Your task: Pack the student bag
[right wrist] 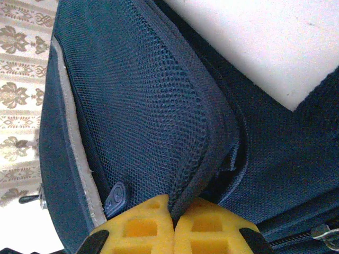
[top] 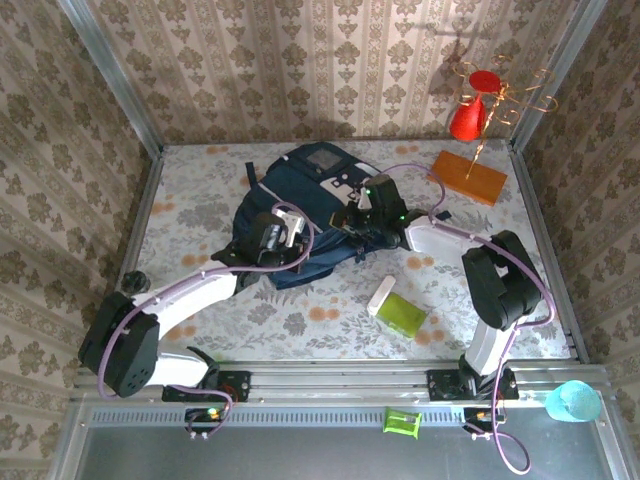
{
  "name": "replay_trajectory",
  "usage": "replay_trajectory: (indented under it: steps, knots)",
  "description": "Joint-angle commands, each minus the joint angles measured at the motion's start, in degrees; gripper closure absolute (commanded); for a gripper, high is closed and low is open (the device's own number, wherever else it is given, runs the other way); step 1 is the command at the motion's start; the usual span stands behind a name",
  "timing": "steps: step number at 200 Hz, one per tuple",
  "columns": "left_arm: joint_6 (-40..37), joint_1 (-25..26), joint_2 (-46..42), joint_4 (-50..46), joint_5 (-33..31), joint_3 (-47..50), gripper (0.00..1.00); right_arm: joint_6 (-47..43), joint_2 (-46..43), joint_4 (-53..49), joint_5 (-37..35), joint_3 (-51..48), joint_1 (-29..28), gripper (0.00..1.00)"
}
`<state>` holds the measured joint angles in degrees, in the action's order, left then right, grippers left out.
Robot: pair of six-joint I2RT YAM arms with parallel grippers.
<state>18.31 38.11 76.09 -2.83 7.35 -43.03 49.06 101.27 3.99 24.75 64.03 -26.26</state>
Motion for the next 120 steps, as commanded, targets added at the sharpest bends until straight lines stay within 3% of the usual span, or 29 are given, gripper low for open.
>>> replay_trajectory:
  steps: [1,61,92,120]
  knots:
    - [-4.6,-1.3,-1.7,-7.3,-4.1,0.4,1.0,-9.3,-0.9,-4.6,-2.1,3.0,4.3,1.0]
    - [-8.7,-4.4,-2.2,-13.3,-8.8,-2.6,1.0,-26.9,1.7,-23.7,-0.3,13.0,7.9,1.0]
    - [-7.5,-3.6,-2.1,-12.0,-5.0,-1.8,1.0,-30.5,4.9,-30.0,-0.5,19.2,8.7,1.0]
    - [-3.4,-1.0,-1.3,-7.0,4.4,-1.0,1.0,-24.9,2.4,-24.0,1.1,16.1,8.7,0.75]
